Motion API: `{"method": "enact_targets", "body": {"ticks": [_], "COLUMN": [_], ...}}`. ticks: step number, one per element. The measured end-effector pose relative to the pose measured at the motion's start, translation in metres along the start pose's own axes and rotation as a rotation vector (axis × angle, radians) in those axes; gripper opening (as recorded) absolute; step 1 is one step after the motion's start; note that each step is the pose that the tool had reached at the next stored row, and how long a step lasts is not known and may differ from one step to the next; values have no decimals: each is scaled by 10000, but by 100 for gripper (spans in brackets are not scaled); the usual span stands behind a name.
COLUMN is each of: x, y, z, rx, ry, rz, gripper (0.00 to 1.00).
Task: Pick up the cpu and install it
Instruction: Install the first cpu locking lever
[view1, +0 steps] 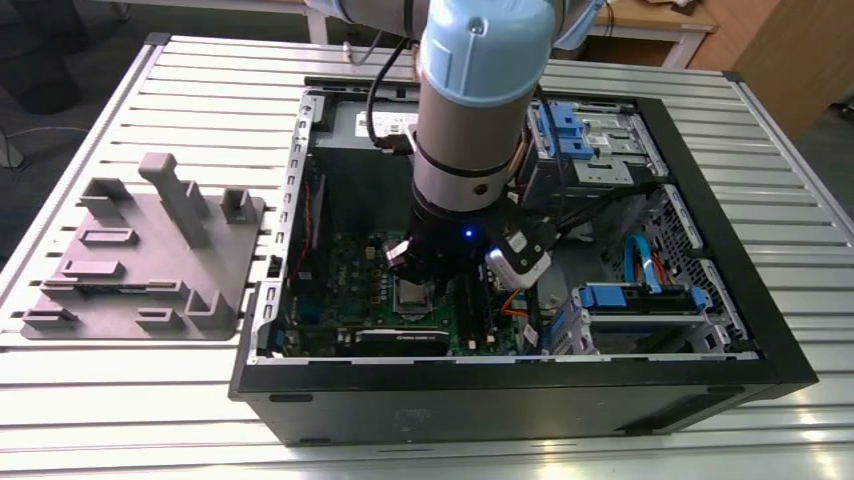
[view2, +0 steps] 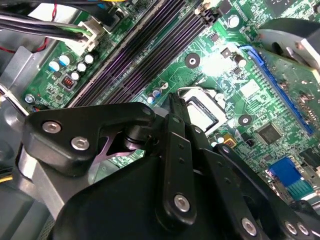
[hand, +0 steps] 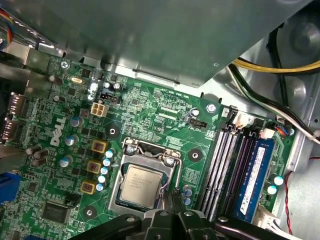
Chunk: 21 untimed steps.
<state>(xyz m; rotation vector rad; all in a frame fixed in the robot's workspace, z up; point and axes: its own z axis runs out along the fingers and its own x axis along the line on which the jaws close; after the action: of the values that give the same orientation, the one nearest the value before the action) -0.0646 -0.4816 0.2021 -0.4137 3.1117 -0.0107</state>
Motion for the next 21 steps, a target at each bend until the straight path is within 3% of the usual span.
{"method": "enact_targets", "body": {"ticks": [3, 6, 11, 21], "x": [7, 19, 42, 62], "y": [-25, -73, -155, -250], "z": [2, 9, 28, 98], "rx": [-200, -284, -338, -371], "ry": [-53, -79, -92, -99], "rz": [0, -1, 0, 0], "gripper": [11, 11, 11, 11]}}
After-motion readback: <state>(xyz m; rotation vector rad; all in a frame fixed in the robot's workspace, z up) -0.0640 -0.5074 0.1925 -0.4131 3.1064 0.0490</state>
